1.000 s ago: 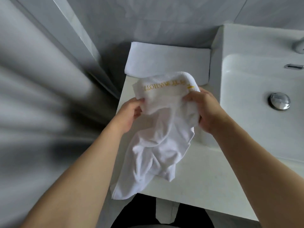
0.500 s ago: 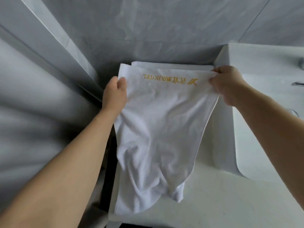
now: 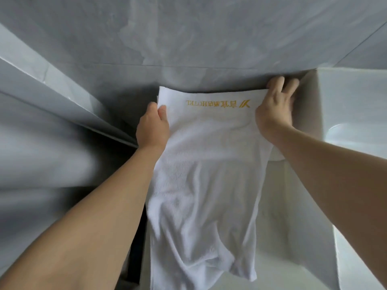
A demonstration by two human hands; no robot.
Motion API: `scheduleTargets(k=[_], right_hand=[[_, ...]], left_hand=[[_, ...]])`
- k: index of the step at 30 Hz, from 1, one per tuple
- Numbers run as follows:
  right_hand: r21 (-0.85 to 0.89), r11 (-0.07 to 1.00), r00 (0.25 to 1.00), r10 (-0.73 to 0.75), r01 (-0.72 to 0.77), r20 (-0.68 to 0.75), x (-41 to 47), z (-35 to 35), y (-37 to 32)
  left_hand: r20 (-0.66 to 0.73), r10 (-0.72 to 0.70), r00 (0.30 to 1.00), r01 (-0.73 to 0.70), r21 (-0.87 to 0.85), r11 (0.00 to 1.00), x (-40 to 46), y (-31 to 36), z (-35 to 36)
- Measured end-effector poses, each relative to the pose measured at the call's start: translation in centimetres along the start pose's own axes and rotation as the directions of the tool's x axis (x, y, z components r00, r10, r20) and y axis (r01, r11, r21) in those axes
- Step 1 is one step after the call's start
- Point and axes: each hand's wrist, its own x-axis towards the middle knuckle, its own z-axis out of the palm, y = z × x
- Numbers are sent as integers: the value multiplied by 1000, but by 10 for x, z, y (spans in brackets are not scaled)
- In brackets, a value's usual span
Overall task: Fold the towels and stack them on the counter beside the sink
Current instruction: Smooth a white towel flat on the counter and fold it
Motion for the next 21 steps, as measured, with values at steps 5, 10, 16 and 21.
scheduleTargets(k=[5, 10, 16, 21], right_hand=[[41, 999, 979, 4, 4, -204, 0, 20, 27], [116, 988, 983, -87, 106, -161, -17, 19, 37], [320, 934, 982, 182, -160, -41, -126, 4, 49], [326, 691, 764, 586, -645, 271, -189, -2, 56]], left_hand=[[-58, 74, 996, -66, 122, 990, 4, -2, 15], [-21, -6, 1000, 9, 125, 992, 4, 3, 10], [53, -273, 961, 278, -128, 952, -52, -9, -26], [175, -421, 890, 452, -228, 862, -123, -42, -36]])
